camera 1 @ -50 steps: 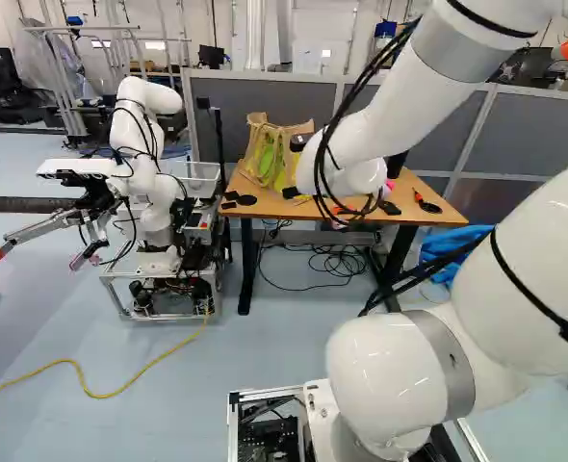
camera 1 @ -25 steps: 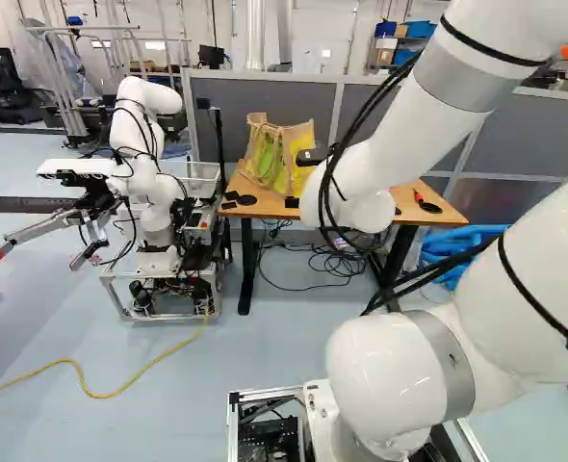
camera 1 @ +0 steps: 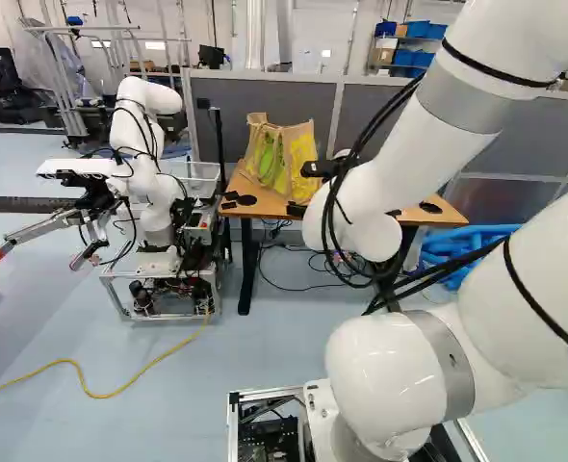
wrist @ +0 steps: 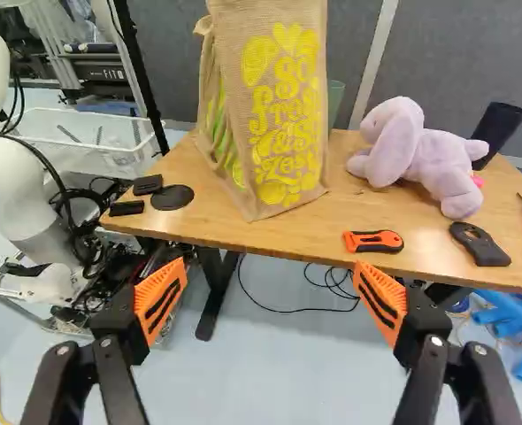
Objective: Pick up the bag on the ground and place it on the table
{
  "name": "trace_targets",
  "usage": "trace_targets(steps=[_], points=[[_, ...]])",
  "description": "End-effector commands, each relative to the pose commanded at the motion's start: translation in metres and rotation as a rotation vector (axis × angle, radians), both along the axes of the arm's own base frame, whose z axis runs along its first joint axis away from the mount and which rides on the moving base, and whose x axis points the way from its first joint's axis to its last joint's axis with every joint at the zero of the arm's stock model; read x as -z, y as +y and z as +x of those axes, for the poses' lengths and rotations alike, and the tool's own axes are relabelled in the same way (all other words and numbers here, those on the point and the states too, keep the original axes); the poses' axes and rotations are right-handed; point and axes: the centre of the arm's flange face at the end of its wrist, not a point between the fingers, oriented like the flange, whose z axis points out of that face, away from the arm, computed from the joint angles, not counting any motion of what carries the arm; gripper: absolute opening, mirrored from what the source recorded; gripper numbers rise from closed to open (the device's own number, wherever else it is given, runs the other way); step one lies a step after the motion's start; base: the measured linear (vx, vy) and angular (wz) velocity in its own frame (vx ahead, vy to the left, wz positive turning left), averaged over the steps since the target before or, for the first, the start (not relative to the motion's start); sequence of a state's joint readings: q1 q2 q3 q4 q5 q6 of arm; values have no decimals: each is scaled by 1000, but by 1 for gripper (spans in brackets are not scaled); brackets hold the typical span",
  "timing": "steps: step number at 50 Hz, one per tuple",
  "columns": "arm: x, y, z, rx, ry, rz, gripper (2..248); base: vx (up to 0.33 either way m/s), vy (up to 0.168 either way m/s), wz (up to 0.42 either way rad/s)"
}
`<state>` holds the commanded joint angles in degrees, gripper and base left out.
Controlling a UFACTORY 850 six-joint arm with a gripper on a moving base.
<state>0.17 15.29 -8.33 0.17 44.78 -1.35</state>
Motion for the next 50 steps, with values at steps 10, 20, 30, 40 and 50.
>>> trace_targets(steps=[10,20,30,40,50], points=[[5,0,-8,4,-20,9,247,0,0,0],[8,-1,-14,6,-34,16,247,0,0,0],[11,-1,-17,8,-42,20,247,0,0,0],[11,-1,-19,8,-45,21,247,0,0,0],[11,-1,-19,8,-45,21,247,0,0,0]])
